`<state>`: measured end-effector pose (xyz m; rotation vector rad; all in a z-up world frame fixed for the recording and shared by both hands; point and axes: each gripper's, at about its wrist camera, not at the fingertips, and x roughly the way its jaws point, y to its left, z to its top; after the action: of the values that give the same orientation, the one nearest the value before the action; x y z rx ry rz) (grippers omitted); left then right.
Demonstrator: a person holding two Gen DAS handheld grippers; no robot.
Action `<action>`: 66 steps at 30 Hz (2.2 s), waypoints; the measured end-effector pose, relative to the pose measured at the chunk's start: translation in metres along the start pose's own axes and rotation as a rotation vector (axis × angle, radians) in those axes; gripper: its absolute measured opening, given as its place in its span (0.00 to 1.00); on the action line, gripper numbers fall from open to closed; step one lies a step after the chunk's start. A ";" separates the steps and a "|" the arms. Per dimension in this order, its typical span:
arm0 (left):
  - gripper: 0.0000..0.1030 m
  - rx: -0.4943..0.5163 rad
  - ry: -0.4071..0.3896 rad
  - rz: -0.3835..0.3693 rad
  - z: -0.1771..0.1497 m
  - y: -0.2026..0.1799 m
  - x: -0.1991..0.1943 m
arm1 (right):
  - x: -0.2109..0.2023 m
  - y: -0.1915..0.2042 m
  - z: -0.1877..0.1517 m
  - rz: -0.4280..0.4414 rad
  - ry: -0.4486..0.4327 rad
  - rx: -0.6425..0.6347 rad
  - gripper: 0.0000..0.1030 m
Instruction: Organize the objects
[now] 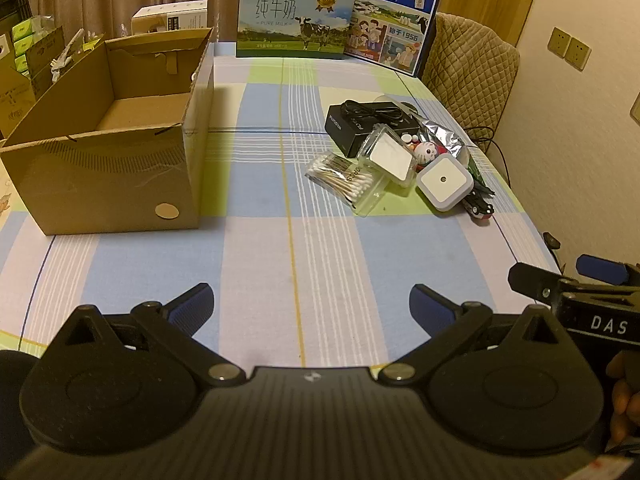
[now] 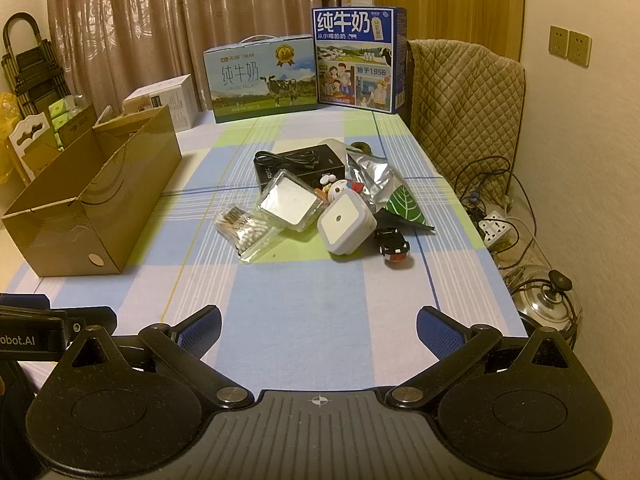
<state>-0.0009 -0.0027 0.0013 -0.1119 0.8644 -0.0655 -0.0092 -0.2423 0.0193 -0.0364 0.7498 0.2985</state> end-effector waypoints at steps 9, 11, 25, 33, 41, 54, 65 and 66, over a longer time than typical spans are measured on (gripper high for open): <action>0.99 0.001 0.000 -0.002 0.000 0.000 0.000 | 0.001 0.000 0.000 0.000 0.001 -0.001 0.98; 0.99 0.002 0.000 -0.002 0.000 -0.001 0.000 | 0.001 0.000 0.001 0.001 0.001 -0.001 0.98; 0.99 0.005 -0.004 0.001 0.003 -0.004 0.002 | 0.001 -0.001 0.002 0.014 0.003 -0.011 0.98; 0.99 0.004 -0.012 -0.005 0.010 0.000 0.004 | 0.004 -0.005 -0.005 0.016 0.001 -0.002 0.98; 0.99 0.000 -0.009 -0.024 0.013 0.006 0.009 | 0.000 -0.009 0.004 0.035 0.007 0.030 0.98; 0.99 0.005 -0.020 -0.027 0.040 0.007 0.031 | 0.008 -0.028 0.042 -0.004 -0.036 -0.019 0.98; 0.99 0.033 0.001 -0.050 0.062 -0.001 0.073 | 0.038 -0.051 0.067 -0.016 -0.013 -0.112 0.98; 0.99 0.038 0.003 -0.050 0.064 -0.002 0.077 | 0.043 -0.050 0.068 -0.011 -0.007 -0.129 0.98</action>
<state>0.0977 -0.0082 -0.0155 -0.0976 0.8634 -0.1288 0.0796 -0.2704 0.0367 -0.1608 0.7222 0.3358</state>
